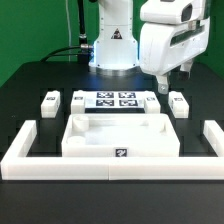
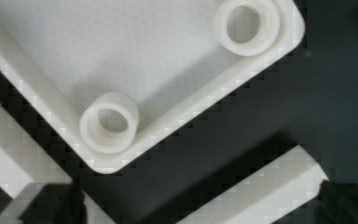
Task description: Assemble desk
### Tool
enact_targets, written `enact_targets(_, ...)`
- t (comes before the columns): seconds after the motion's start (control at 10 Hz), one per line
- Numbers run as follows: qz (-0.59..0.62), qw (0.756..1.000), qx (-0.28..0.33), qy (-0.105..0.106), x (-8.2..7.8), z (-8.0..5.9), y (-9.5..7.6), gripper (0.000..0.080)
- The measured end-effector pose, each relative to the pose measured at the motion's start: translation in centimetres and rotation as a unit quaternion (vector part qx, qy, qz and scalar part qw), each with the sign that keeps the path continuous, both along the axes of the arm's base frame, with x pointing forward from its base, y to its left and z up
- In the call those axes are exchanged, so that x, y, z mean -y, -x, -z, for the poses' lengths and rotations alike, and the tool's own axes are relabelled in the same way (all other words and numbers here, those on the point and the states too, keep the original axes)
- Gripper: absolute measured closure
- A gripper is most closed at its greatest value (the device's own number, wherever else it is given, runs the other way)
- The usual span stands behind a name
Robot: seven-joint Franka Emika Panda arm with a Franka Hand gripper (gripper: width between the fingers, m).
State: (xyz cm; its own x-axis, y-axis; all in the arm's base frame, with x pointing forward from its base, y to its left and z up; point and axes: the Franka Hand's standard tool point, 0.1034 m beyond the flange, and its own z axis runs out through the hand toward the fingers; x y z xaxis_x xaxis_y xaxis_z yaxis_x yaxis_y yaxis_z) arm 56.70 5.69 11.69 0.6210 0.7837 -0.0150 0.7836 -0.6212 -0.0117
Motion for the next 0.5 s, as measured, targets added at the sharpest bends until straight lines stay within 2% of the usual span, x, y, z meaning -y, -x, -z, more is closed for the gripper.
enact_targets(0.5, 0.000, 1.000, 0.000, 0.000, 0.00, 0.00, 0.00, 0.0150)
